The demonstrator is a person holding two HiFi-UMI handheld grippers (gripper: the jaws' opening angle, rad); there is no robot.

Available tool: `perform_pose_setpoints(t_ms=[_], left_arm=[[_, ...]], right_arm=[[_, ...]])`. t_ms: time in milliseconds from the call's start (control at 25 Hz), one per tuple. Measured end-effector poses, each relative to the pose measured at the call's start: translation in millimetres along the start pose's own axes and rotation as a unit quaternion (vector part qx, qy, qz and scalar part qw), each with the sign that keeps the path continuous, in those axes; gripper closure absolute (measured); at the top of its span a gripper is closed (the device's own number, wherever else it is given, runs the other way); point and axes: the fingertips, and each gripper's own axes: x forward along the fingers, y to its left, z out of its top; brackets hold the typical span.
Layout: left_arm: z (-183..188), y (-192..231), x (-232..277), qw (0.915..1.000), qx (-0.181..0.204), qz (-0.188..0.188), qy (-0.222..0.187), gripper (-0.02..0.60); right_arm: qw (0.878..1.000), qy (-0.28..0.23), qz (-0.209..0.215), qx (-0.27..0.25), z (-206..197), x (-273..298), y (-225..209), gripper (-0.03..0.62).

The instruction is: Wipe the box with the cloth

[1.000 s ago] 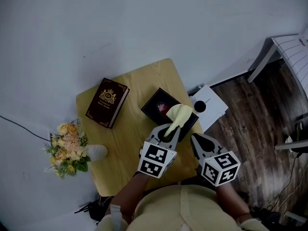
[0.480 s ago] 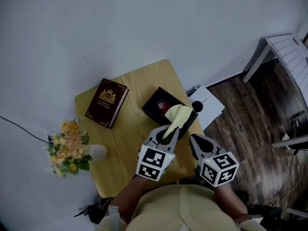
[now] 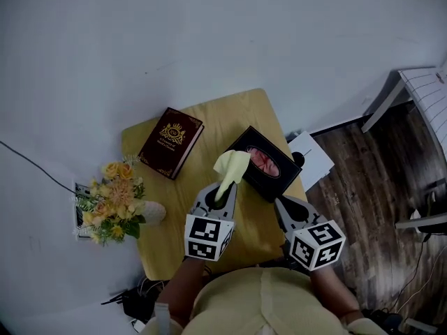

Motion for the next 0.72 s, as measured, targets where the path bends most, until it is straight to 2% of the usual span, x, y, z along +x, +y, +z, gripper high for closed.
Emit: perform_pose_setpoints(t_ms=[240, 360, 520, 720], left_arm=[[-21.5, 42.3, -13.6, 0.997, -0.034, 0.067, 0.019, 0.546], [-33.3, 53.8, -13.4, 0.9945, -0.05, 0.088, 0.029, 0.546], [-54.4, 57.9, -1.5, 0.9927, -0.061, 0.089, 0.055, 0.546], [-66.9, 50.2, 18.4, 0.9927, -0.059, 0.067, 0.08, 0.546]], right_arm=[[1.0, 0.016, 0.023, -0.013, 0.1, 15.8, 10.2, 0.563], [0.999, 0.024, 0.032, -0.018, 0.0, 22.0, 12.6, 0.563], [0.999, 0.034, 0.037, -0.019, -1.9, 27.1, 12.2, 0.563], [0.998, 0.041, 0.036, -0.015, -4.2, 27.6, 7.6, 0.563]])
